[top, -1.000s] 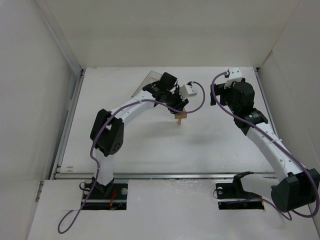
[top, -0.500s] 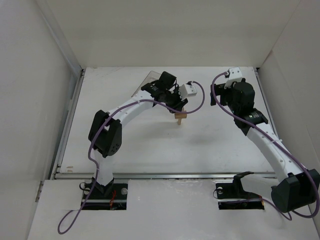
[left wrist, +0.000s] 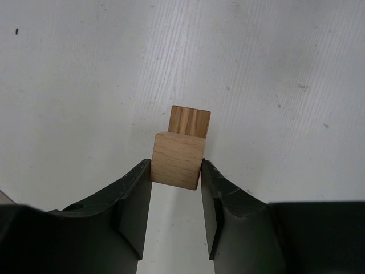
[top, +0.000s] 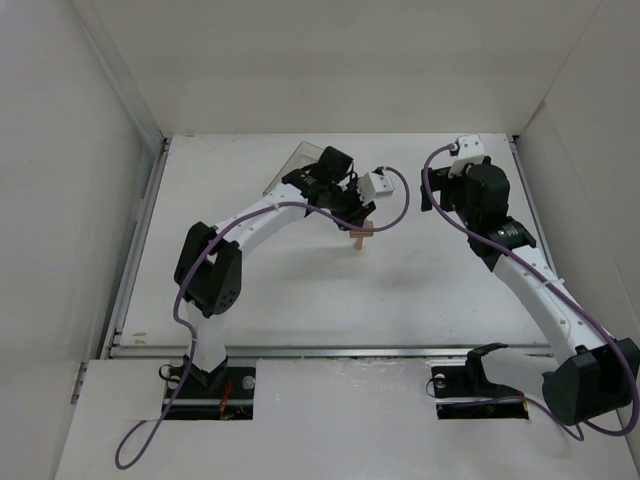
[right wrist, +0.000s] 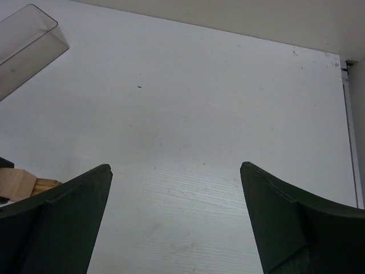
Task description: Build the wood block tower
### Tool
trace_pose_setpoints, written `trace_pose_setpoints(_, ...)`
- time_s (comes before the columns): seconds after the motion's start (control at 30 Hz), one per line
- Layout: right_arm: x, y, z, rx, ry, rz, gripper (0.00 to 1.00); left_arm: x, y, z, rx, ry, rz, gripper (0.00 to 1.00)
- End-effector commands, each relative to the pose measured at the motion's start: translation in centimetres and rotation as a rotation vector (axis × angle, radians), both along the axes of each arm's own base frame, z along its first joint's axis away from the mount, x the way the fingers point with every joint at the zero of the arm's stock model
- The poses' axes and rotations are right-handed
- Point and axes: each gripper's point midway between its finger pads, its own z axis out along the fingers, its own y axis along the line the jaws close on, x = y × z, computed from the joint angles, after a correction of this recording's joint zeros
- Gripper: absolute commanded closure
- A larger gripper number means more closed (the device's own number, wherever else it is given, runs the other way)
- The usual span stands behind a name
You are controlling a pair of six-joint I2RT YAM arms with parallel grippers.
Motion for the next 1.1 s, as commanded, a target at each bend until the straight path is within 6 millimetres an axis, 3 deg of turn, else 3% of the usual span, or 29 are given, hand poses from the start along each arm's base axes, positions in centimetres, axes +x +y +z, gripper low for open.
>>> trace_pose_setpoints(0.0,-0.1,-0.2,1.6,0.031,-0.062,-0.006,0.00,-1.0,-0.5,2.5,-0.053,-0.026,-0.020,1.00)
trace_pose_setpoints(0.7,-0.1,-0.2,2.1,0.027,-0.081,-0.004,0.00,-0.7,-0.1,1.4,-0.013,-0.059,-0.015,1.00)
trace_pose_setpoints(1.07,-0.1,-0.2,2.1,0.027,-0.081,-0.004,0.00,-0.1,-0.4,2.3,-0.023,-0.091,-0.014,1.00)
